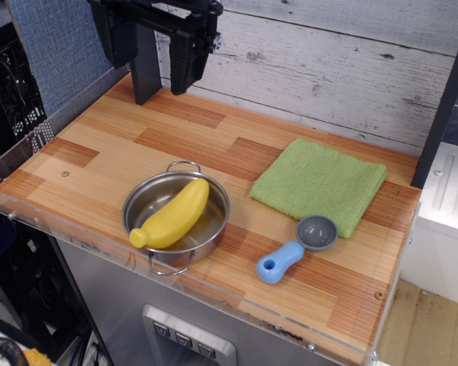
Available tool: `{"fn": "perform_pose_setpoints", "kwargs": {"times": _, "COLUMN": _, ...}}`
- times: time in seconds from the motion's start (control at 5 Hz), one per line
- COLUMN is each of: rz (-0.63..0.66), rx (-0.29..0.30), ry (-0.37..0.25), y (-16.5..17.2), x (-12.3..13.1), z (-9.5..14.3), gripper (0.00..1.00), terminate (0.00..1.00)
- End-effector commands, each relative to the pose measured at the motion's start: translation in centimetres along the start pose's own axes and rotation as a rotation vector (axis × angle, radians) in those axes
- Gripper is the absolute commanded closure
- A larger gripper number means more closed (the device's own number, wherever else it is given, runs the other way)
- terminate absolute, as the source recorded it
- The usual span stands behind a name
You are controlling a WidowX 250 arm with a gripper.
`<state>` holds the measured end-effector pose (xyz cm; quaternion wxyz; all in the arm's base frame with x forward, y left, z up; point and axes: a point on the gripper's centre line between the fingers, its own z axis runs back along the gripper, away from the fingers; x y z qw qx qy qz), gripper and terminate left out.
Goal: Pick up the banana and place it in the pot
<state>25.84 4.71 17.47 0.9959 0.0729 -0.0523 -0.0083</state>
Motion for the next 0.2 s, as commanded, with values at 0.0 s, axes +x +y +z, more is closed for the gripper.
{"fn": "perform_pose_setpoints", "kwargs": {"times": 0.0, "rz": 0.001, "rx": 0.008, "ry": -0.038, "y": -0.16, "x": 0.33, "z": 1.18, "gripper": 0.0, "terminate": 1.0}}
